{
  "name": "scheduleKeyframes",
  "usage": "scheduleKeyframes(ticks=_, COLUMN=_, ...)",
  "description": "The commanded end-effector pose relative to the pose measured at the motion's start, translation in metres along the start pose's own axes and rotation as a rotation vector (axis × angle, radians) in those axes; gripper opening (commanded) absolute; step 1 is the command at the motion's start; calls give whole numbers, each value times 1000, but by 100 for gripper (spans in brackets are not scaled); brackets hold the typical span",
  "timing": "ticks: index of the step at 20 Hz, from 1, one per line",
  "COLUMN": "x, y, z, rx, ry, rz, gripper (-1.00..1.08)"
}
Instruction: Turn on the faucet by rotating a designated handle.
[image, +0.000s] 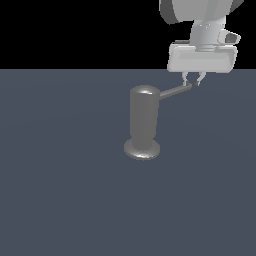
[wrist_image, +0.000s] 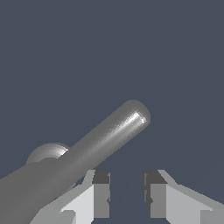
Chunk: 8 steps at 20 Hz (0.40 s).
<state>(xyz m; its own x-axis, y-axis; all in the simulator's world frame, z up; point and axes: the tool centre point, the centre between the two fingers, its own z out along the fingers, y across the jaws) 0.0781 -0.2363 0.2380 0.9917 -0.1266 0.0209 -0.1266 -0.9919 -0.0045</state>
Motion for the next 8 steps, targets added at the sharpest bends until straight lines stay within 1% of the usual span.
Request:
scheduleKeyframes(ticks=1, x=3, y=9, z=16, rx=-5, ry=-17, rz=15, gripper=-100)
scheduleKeyframes(ticks=8, x=17, y=9, z=18, rx=-5, ry=-20, rz=19, gripper=-100)
